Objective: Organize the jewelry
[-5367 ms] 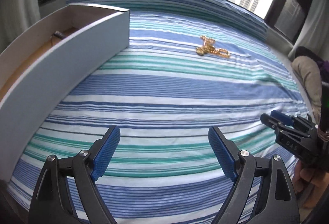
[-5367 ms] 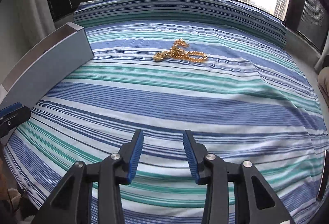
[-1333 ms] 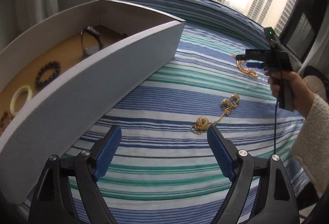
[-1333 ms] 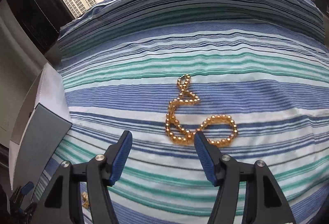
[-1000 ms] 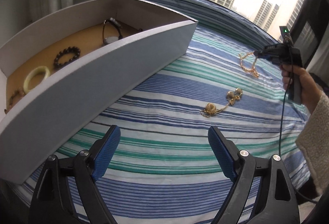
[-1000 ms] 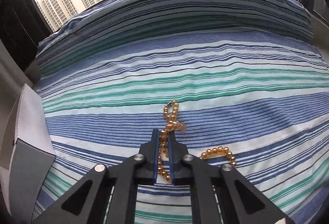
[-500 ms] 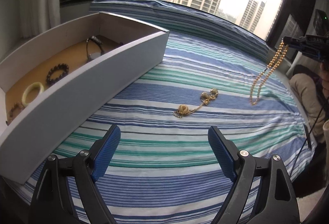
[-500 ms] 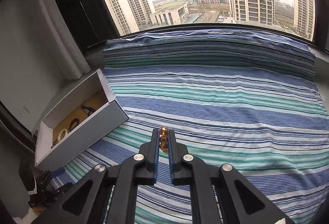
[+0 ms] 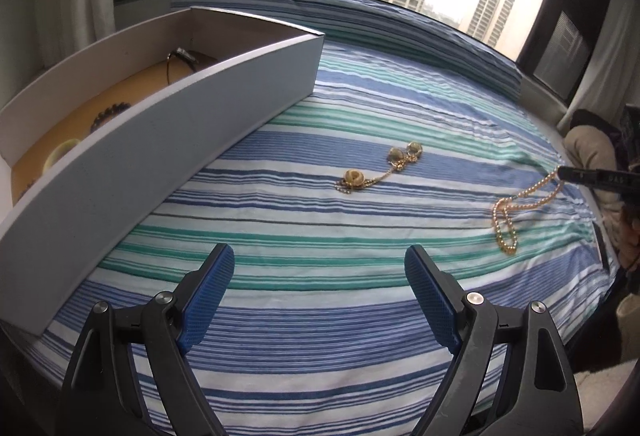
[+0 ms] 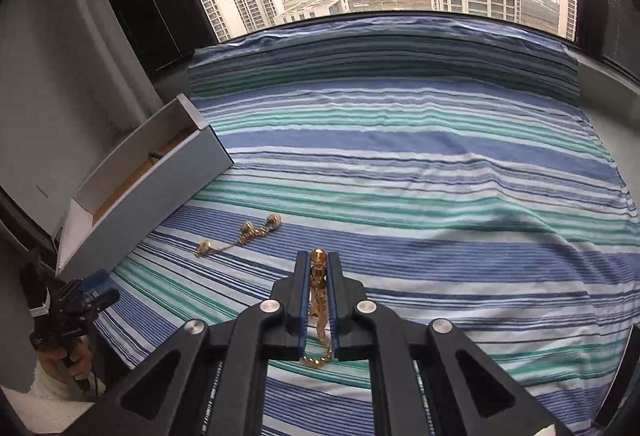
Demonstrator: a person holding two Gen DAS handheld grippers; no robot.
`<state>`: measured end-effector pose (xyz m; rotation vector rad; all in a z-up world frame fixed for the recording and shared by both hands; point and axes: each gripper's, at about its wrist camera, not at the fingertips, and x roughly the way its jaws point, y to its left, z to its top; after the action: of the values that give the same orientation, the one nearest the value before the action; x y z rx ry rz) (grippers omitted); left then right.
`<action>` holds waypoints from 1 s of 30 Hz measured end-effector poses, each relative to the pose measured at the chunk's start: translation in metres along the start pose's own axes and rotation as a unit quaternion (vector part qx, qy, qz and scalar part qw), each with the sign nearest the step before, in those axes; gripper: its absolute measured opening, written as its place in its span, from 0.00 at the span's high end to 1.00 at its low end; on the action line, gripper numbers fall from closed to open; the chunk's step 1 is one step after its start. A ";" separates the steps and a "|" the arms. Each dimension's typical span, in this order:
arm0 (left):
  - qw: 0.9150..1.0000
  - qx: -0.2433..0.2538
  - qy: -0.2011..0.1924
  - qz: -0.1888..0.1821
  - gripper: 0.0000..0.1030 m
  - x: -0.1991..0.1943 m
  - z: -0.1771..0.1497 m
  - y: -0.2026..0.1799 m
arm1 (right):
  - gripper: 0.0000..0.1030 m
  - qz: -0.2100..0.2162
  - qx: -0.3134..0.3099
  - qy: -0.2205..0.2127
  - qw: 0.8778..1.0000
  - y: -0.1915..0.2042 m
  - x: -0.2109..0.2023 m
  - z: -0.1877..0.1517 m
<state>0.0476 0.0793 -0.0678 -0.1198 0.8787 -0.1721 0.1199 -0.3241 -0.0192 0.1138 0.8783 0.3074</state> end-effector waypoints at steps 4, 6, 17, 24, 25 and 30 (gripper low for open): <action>1.000 0.007 0.010 0.001 0.15 0.005 -0.002 -0.006 | 0.89 -0.029 0.041 0.054 0.997 -0.032 0.048 -0.053; 1.000 0.011 0.012 0.003 0.11 0.006 -0.002 -0.010 | 0.71 -0.057 0.059 0.075 0.994 -0.043 0.059 -0.076; 0.998 0.050 0.034 -0.007 0.10 0.025 0.002 -0.053 | 0.55 -0.185 0.035 0.019 0.982 -0.025 0.025 -0.109; 0.997 0.063 0.043 -0.005 0.10 0.028 -0.003 -0.061 | 0.55 -0.227 -0.003 -0.005 0.974 -0.008 0.021 -0.098; 0.997 0.062 0.045 -0.004 0.10 0.029 -0.003 -0.061 | 0.55 -0.231 -0.005 -0.007 0.973 -0.007 0.019 -0.098; 0.997 0.059 0.055 -0.010 0.09 0.036 -0.003 -0.059 | 0.55 -0.237 -0.017 -0.011 0.971 -0.001 0.019 -0.098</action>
<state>0.0618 0.0144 -0.0865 -0.0098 0.9747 -0.2500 0.0561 -0.3220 -0.0957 -0.1254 0.8493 -0.1250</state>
